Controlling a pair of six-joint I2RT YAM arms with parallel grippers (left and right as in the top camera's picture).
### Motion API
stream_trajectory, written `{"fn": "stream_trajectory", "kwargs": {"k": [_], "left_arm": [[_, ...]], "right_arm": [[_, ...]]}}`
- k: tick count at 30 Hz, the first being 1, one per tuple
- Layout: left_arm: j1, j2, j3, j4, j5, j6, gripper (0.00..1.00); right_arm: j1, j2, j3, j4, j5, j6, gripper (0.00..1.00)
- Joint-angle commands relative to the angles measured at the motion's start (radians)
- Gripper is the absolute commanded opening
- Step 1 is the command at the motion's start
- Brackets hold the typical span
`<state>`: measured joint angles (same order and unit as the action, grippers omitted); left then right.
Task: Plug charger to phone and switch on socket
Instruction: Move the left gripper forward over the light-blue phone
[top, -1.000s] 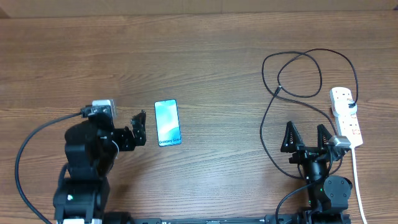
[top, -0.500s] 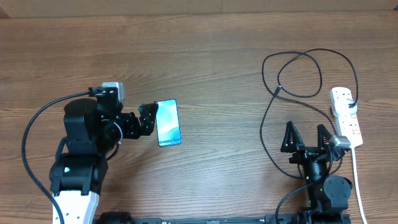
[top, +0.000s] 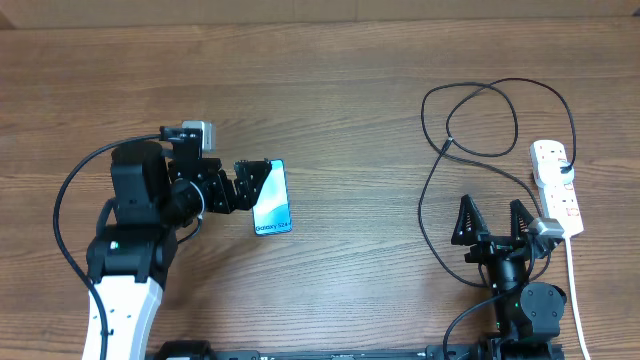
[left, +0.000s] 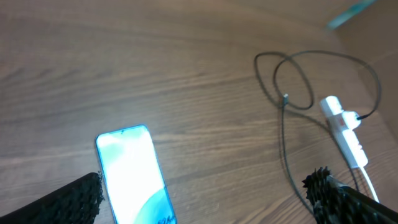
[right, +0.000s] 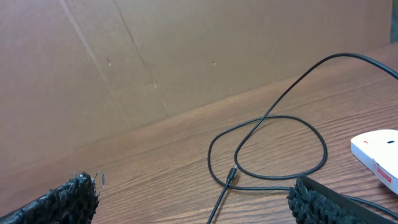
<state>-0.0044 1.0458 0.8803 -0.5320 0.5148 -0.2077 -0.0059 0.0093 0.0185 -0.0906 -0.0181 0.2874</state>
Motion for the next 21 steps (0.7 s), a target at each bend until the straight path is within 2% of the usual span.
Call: {"fn": "stream_trajectory", "kwargs": {"k": [1,9,12,16,21], "left_arm": [[-0.027,0.059,0.106,-0.055,-0.097,0.001,1.00],[-0.144,0.183,0.284,-0.220,-0.360,-0.066,1.00],[-0.158,0.230,0.324,-0.262,-0.390,-0.112,1.00],[-0.177,0.302,0.375,-0.326,-0.423,-0.115,1.00],[-0.224,0.383,0.424,-0.404,-0.529,-0.154,1.00]], "right_arm": [[-0.001,-0.006,-0.011,0.006,0.009,-0.007,1.00],[-0.001,-0.006,-0.011,0.006,0.009,-0.007,1.00],[-0.001,-0.006,-0.011,0.006,0.009,-0.007,1.00],[-0.001,-0.006,-0.011,0.006,0.009,-0.007,1.00],[-0.001,-0.006,-0.011,0.006,0.009,-0.007,1.00]]}}
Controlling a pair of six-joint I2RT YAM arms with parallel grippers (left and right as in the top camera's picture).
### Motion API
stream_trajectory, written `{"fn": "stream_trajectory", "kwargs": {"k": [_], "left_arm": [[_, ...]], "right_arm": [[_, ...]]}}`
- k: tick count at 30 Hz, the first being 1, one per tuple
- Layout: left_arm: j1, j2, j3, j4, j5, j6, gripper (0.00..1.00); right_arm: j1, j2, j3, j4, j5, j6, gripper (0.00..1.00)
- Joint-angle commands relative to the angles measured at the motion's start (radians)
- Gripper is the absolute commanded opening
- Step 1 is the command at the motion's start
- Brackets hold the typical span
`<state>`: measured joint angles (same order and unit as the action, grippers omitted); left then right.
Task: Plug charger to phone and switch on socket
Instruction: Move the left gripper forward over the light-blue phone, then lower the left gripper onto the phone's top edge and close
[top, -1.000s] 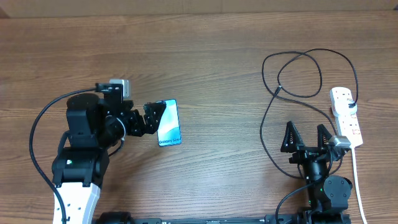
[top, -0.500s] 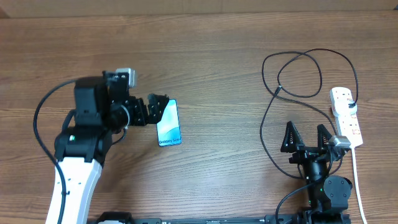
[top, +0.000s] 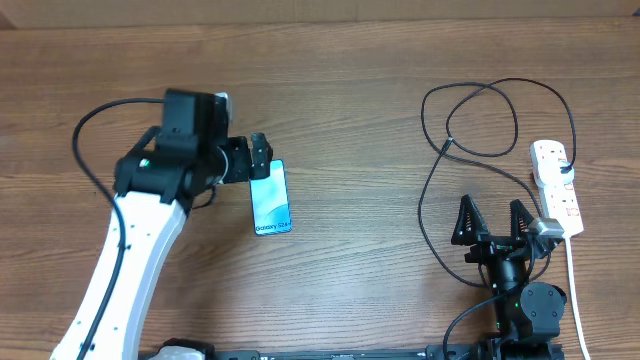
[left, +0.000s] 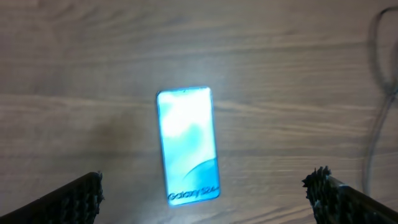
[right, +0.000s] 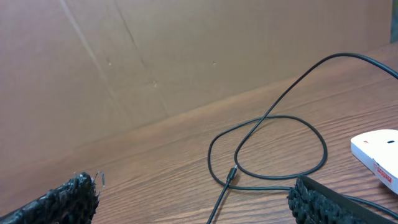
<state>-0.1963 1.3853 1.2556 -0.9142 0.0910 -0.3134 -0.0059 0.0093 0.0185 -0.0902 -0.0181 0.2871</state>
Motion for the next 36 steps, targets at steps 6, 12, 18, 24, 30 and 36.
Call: {"fn": "stream_trajectory", "kwargs": {"k": [6,12,18,24,30,36], "left_arm": [[-0.086,0.117,0.084,-0.059,-0.171,-0.084,1.00],[-0.119,0.174,0.101,-0.088,-0.208,-0.129,1.00],[-0.153,0.219,0.101,-0.101,-0.241,-0.129,1.00],[-0.185,0.254,0.101,-0.106,-0.275,-0.128,1.00],[-0.184,0.277,0.101,-0.102,-0.275,-0.128,1.00],[-0.184,0.279,0.101,-0.095,-0.275,-0.129,1.00]], "right_arm": [[-0.001,-0.006,-0.011,0.006,0.009,-0.007,1.00],[-0.001,-0.006,-0.011,0.006,0.009,-0.007,1.00],[-0.001,-0.006,-0.011,0.006,0.009,-0.007,1.00],[-0.001,-0.006,-0.011,0.006,0.009,-0.007,1.00],[-0.001,-0.006,-0.011,0.006,0.009,-0.007,1.00],[-0.001,-0.006,-0.011,0.006,0.009,-0.007,1.00]]}}
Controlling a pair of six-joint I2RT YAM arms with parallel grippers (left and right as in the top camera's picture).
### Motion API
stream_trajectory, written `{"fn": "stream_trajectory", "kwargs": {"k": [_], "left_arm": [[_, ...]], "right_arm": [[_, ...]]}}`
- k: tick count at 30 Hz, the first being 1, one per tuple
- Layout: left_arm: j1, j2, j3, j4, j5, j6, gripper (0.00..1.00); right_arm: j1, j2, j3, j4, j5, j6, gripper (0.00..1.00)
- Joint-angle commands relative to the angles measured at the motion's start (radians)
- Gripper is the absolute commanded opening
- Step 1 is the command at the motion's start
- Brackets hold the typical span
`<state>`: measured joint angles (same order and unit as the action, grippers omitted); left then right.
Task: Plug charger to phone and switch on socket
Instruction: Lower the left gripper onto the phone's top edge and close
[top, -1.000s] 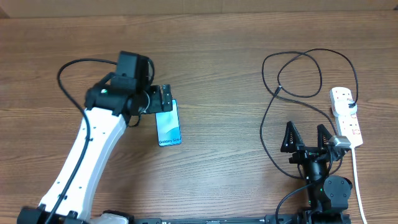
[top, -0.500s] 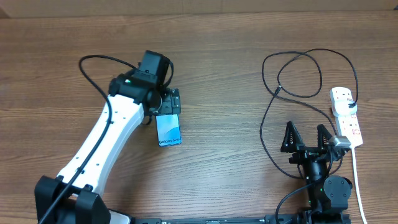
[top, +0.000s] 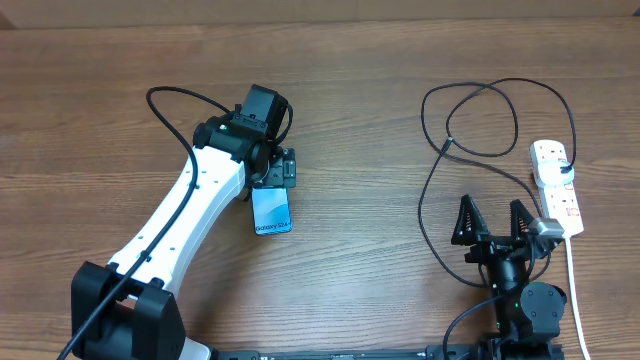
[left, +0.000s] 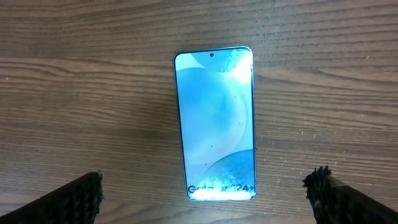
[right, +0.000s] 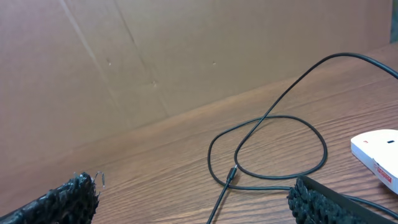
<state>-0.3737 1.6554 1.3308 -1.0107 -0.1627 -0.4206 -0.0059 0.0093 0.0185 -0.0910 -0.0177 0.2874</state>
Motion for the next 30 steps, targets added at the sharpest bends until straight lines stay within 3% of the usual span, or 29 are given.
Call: {"fn": "stream_trajectory", "kwargs": {"k": [1,22,30], "left_arm": [[-0.006,0.009,0.026,0.001,-0.021,-0.021,1.00],[-0.008,0.124,0.026,0.043,0.045,-0.023,1.00],[-0.005,0.146,0.026,0.041,0.052,-0.079,1.00]], "right_arm": [[-0.001,-0.006,-0.011,0.006,0.008,-0.007,1.00],[-0.001,-0.006,-0.011,0.006,0.008,-0.007,1.00],[-0.001,-0.006,-0.011,0.006,0.008,-0.007,1.00]]}}
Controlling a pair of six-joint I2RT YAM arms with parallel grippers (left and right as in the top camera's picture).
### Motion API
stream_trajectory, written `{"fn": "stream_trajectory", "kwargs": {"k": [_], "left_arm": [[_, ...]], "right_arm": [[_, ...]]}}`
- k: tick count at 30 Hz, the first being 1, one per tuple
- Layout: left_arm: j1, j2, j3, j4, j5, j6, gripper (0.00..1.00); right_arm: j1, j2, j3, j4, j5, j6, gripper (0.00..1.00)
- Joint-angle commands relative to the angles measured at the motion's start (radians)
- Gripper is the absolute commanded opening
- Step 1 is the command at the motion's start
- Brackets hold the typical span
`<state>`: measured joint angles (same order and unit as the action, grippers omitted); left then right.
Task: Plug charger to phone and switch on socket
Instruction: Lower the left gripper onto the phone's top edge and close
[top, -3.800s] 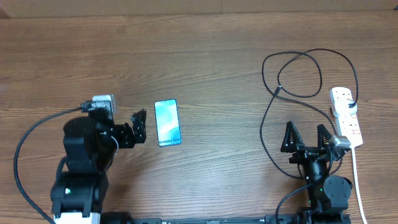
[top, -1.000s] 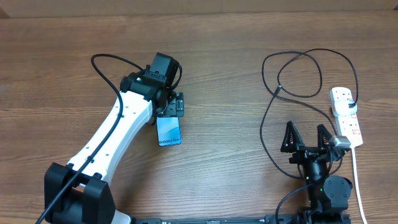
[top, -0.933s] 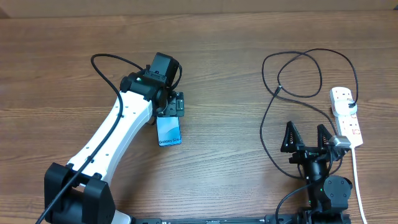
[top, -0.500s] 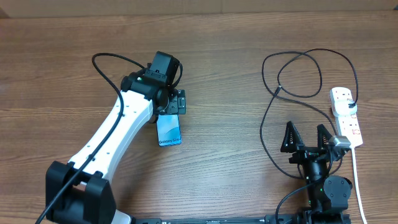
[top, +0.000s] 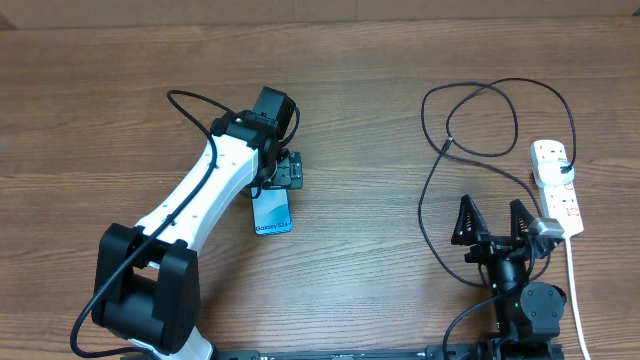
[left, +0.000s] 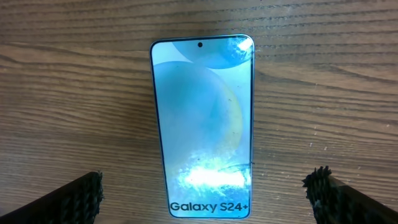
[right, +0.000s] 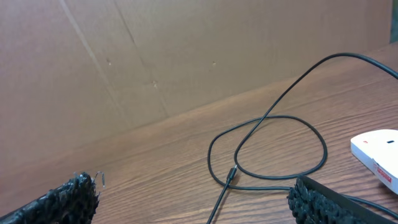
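Observation:
The phone lies flat on the wooden table, screen up and lit, reading "Galaxy S24+". In the overhead view my left gripper hangs over the far end of the phone. It is open, and its fingers stand wider apart than the phone. The black charger cable loops at the right, its loose plug resting on the table. The white power strip lies at the far right. My right gripper is open and holds nothing.
A brown cardboard wall stands behind the table. The white cord of the power strip runs down to the front edge beside the right arm's base.
My left gripper has come closer to the phone, which now fills more of the left wrist view. The right arm and the cable have not moved.
My left gripper was beside the phone on its left, pointing across the table. Then it was over the phone's far left corner. Then it looked straight down on the phone, and now it is nearer to it. The right arm stayed still throughout.

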<state>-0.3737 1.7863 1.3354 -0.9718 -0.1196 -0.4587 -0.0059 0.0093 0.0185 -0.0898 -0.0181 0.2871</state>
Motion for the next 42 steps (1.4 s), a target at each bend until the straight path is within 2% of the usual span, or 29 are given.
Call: {"fn": "stream_trajectory", "kwargs": {"k": [1,11,15,22,26,31,42], "left_arm": [[-0.005,0.016,0.021,0.002,0.009,-0.040,1.00],[-0.006,0.027,0.021,-0.004,0.001,-0.016,0.99],[0.006,0.027,0.019,-0.014,0.023,-0.146,0.99],[0.012,0.027,-0.047,0.036,0.039,-0.153,1.00],[0.023,0.027,-0.083,0.070,0.035,-0.138,1.00],[0.042,0.027,-0.119,0.119,0.072,-0.041,1.00],[0.046,0.071,-0.137,0.135,0.072,0.003,1.00]], "right_arm": [[-0.001,-0.006,-0.011,0.005,0.009,-0.007,1.00],[-0.001,-0.006,-0.011,0.005,0.009,-0.007,1.00],[-0.001,-0.006,-0.011,0.005,0.009,-0.007,1.00],[-0.001,-0.006,-0.011,0.005,0.009,-0.007,1.00],[-0.001,-0.006,-0.011,0.005,0.009,-0.007,1.00],[-0.001,-0.006,-0.011,0.005,0.009,-0.007,1.00],[-0.001,-0.006,-0.011,0.005,0.009,-0.007,1.00]]}}
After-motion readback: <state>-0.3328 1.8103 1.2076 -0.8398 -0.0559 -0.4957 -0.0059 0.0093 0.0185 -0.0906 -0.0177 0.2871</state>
